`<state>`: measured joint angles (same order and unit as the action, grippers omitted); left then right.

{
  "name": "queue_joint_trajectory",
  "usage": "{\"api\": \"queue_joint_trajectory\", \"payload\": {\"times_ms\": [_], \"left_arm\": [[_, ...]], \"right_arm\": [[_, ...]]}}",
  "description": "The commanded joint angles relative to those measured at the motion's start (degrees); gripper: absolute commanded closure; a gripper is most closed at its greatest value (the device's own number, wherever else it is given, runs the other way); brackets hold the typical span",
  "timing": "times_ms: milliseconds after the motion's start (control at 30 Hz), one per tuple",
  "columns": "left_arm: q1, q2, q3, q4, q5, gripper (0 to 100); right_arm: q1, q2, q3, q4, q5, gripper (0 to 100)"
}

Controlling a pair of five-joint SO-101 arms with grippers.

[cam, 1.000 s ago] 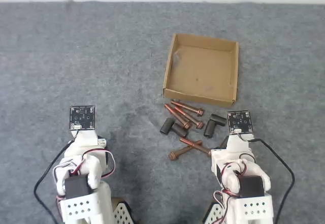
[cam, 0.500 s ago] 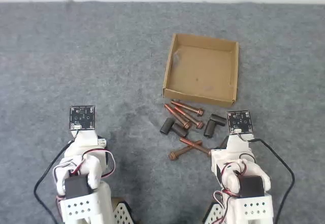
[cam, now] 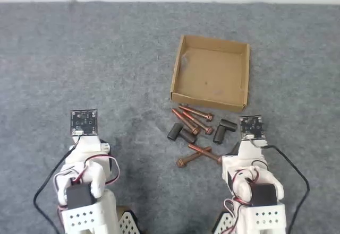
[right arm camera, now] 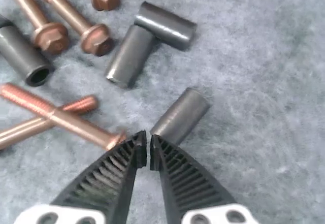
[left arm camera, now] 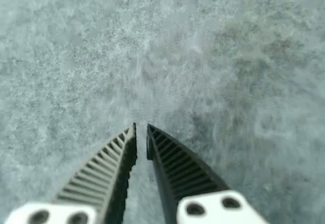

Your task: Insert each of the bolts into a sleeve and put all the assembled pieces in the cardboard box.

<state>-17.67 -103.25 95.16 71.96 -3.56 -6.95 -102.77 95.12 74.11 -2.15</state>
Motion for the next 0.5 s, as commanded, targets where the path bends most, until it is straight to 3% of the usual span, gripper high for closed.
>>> {"api": "queue_joint_trajectory", "payload": {"times_ms": [0,133,233,467], "left_arm": [[-3.1,-0.7,-3.6,-0.2,-0.4,96],[-9.3,-0.7,-3.1,-5.0,-0.3,96],[-9.9,-0.7,-1.0,-8.3,-0.3,96],[-2.5,-0.7,-0.5,-8.5,-1.3,96]], "right_arm": [[5.8,-1.2,-1.2,-7.1,-0.4,98.8],[10.1,-1.2,1.3,-14.3,-0.4,98.7],[10.5,-1.2,1.3,-15.8,-0.3,98.7],[15.5,-1.1,1.3,-14.5,-0.3,84.0]]}}
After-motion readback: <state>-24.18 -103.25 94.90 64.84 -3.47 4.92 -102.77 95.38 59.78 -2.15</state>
